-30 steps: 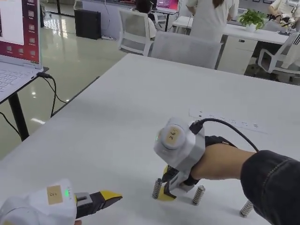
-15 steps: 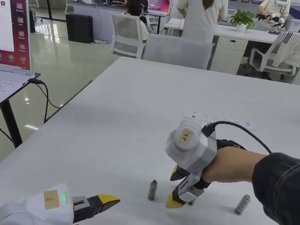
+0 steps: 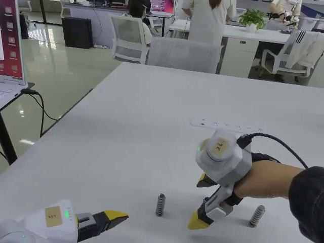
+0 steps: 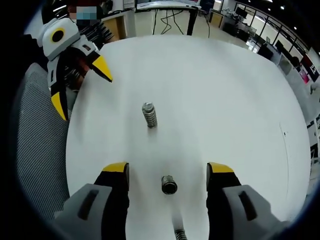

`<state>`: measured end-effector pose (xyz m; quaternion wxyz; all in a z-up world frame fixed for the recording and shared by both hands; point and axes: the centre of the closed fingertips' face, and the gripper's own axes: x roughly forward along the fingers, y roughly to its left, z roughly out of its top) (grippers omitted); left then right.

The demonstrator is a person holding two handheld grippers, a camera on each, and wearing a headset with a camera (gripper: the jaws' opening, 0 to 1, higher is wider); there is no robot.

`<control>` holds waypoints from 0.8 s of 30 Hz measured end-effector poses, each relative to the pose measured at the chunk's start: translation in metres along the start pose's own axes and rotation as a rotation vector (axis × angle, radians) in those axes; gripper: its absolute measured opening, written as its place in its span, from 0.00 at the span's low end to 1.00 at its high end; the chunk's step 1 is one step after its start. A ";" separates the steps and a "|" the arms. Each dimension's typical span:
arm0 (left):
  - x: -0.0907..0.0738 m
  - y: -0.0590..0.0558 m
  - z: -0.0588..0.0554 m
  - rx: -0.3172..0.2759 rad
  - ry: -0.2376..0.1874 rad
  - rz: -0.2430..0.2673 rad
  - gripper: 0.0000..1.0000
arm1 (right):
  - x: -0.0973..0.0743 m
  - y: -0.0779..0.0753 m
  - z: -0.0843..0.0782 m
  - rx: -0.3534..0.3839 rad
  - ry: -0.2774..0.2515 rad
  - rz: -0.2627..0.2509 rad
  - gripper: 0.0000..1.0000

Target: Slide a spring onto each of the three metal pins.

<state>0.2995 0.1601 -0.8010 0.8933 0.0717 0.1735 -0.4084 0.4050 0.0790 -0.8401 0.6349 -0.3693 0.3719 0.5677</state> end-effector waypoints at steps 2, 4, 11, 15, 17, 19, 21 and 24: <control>0.001 0.000 0.000 0.000 0.000 -0.001 0.53 | -0.002 -0.002 -0.002 0.013 -0.007 -0.007 0.65; 0.001 -0.001 0.000 -0.001 -0.001 -0.004 0.53 | -0.004 -0.003 -0.004 0.021 -0.017 -0.016 0.67; 0.003 -0.002 0.000 -0.005 -0.001 -0.007 0.53 | -0.012 -0.012 -0.014 0.057 -0.041 -0.061 0.75; 0.003 -0.002 0.000 -0.007 -0.002 -0.009 0.53 | -0.018 -0.016 -0.018 0.090 -0.070 -0.089 0.76; 0.004 -0.002 0.000 -0.007 -0.003 -0.010 0.53 | -0.019 -0.017 -0.020 0.107 -0.083 -0.095 0.77; 0.004 -0.002 0.000 -0.006 -0.004 -0.012 0.53 | -0.021 -0.018 -0.023 0.118 -0.090 -0.110 0.78; 0.005 -0.003 0.001 -0.006 -0.004 -0.015 0.53 | -0.025 -0.018 -0.025 0.135 -0.104 -0.120 0.78; 0.006 -0.003 0.001 -0.006 -0.004 -0.018 0.53 | -0.031 -0.021 -0.029 0.159 -0.125 -0.144 0.78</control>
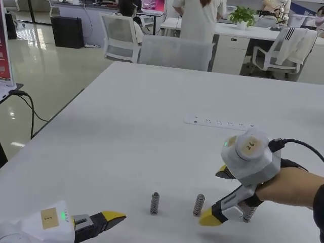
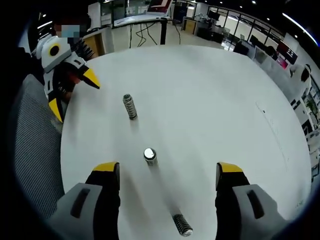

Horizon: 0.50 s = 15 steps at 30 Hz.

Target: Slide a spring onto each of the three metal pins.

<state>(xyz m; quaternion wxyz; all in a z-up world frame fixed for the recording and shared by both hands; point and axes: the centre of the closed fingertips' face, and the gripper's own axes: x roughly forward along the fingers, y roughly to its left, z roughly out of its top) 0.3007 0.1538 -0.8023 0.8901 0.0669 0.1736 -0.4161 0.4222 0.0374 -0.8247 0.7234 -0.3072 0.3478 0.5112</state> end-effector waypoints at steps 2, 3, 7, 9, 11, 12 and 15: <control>0.000 0.000 0.000 0.001 0.001 -0.001 0.53 | -0.005 -0.004 -0.003 0.020 -0.014 -0.019 0.79; 0.001 0.000 0.000 0.001 0.001 -0.003 0.53 | -0.007 -0.005 -0.004 0.029 -0.023 -0.028 0.79; 0.001 -0.001 0.001 0.004 0.003 -0.006 0.53 | -0.013 -0.008 -0.008 0.055 -0.042 -0.049 0.79; 0.002 -0.001 0.002 0.006 0.003 -0.009 0.53 | -0.017 -0.010 -0.010 0.073 -0.055 -0.063 0.79; 0.003 -0.001 0.003 0.009 0.003 -0.011 0.53 | -0.019 -0.011 -0.012 0.088 -0.068 -0.074 0.80; 0.004 -0.002 0.003 0.010 0.003 -0.013 0.53 | -0.021 -0.012 -0.013 0.097 -0.072 -0.079 0.80; 0.005 -0.002 0.005 0.015 0.004 -0.017 0.53 | -0.026 -0.015 -0.019 0.120 -0.088 -0.098 0.80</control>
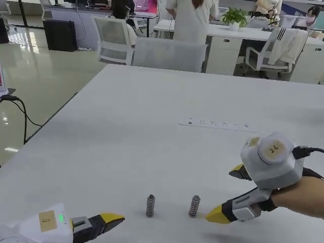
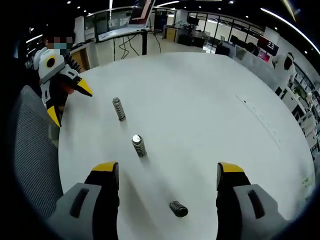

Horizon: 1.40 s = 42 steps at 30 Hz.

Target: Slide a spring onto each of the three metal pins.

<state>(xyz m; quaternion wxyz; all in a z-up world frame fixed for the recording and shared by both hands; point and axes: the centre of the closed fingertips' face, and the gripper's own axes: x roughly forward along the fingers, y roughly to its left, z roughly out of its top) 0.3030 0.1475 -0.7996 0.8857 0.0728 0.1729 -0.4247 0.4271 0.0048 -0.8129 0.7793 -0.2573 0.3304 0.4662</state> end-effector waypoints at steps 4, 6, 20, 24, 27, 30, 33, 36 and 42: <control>0.000 -0.001 0.001 0.004 0.001 -0.003 0.53 | -0.006 -0.002 -0.005 0.025 -0.019 -0.021 0.81; 0.001 -0.001 0.002 0.006 0.002 -0.006 0.53 | -0.010 -0.003 -0.009 0.041 -0.027 -0.031 0.81; 0.008 -0.007 0.008 0.023 0.004 -0.023 0.53 | -0.034 -0.002 -0.028 0.120 -0.088 -0.088 0.81; 0.008 -0.008 0.008 0.022 0.004 -0.022 0.54 | -0.038 0.000 -0.034 0.132 -0.093 -0.100 0.81; 0.009 -0.008 0.007 0.018 0.004 -0.023 0.54 | -0.042 0.002 -0.037 0.137 -0.099 -0.106 0.81; 0.010 -0.009 0.007 0.018 0.004 -0.025 0.54 | -0.045 0.005 -0.042 0.143 -0.102 -0.110 0.82; 0.011 -0.009 0.008 0.016 0.001 -0.024 0.54 | -0.047 0.008 -0.047 0.145 -0.100 -0.112 0.82; 0.011 -0.008 0.009 0.014 -0.002 -0.022 0.55 | -0.050 0.013 -0.052 0.147 -0.100 -0.113 0.82; 0.011 -0.008 0.010 0.006 -0.006 -0.019 0.56 | -0.058 0.023 -0.055 0.144 -0.110 -0.115 0.82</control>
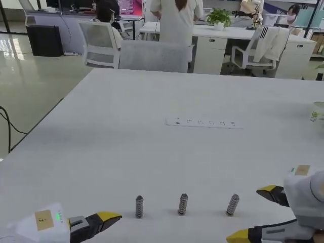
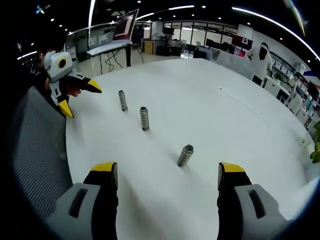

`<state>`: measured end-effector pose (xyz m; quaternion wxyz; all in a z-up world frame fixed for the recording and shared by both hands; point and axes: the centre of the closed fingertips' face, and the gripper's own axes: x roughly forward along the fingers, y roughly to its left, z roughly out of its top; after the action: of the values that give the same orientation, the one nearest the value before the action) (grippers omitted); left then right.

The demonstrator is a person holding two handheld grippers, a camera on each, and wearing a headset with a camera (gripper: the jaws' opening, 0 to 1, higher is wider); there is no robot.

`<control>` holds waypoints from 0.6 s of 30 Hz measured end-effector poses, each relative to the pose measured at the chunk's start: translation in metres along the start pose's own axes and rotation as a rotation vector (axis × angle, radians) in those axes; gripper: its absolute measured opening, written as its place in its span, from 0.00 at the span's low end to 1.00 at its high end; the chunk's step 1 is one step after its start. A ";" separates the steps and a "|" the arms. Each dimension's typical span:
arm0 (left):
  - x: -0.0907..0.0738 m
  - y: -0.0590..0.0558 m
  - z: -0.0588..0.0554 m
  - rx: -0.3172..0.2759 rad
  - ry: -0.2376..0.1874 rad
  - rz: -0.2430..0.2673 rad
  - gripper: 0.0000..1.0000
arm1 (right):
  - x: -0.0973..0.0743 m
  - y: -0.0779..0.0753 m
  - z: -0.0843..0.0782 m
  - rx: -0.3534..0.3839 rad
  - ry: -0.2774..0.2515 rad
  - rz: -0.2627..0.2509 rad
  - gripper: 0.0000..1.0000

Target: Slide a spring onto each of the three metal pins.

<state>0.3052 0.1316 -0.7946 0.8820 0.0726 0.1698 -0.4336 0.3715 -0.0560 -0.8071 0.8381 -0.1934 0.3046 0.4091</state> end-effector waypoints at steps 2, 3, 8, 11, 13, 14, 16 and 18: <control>0.000 0.000 0.000 -0.003 -0.002 0.001 0.56 | -0.003 0.003 0.001 0.002 -0.009 0.000 0.82; 0.000 0.000 0.000 -0.006 -0.003 0.003 0.56 | -0.003 0.004 0.000 0.003 -0.011 0.001 0.82; 0.000 0.003 0.000 -0.019 -0.009 0.018 0.59 | -0.006 0.009 -0.003 0.001 -0.011 0.003 0.82; -0.002 0.005 0.000 -0.027 -0.013 0.025 0.59 | -0.008 0.013 -0.005 0.005 -0.014 0.007 0.82; -0.002 0.006 0.000 -0.029 -0.013 0.031 0.60 | -0.010 0.017 -0.006 0.006 -0.018 0.008 0.82; -0.002 0.006 0.000 -0.031 -0.014 0.035 0.60 | -0.011 0.019 -0.006 0.007 -0.020 0.009 0.82; -0.003 0.007 0.000 -0.035 -0.017 0.040 0.61 | -0.012 0.022 -0.007 0.011 -0.025 0.016 0.82; -0.003 0.008 0.000 -0.041 -0.019 0.046 0.62 | -0.012 0.025 -0.008 0.014 -0.028 0.020 0.82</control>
<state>0.3101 0.1389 -0.7936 0.8946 0.0542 0.1685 -0.4102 0.3431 -0.0532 -0.8068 0.8396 -0.1788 0.2974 0.4179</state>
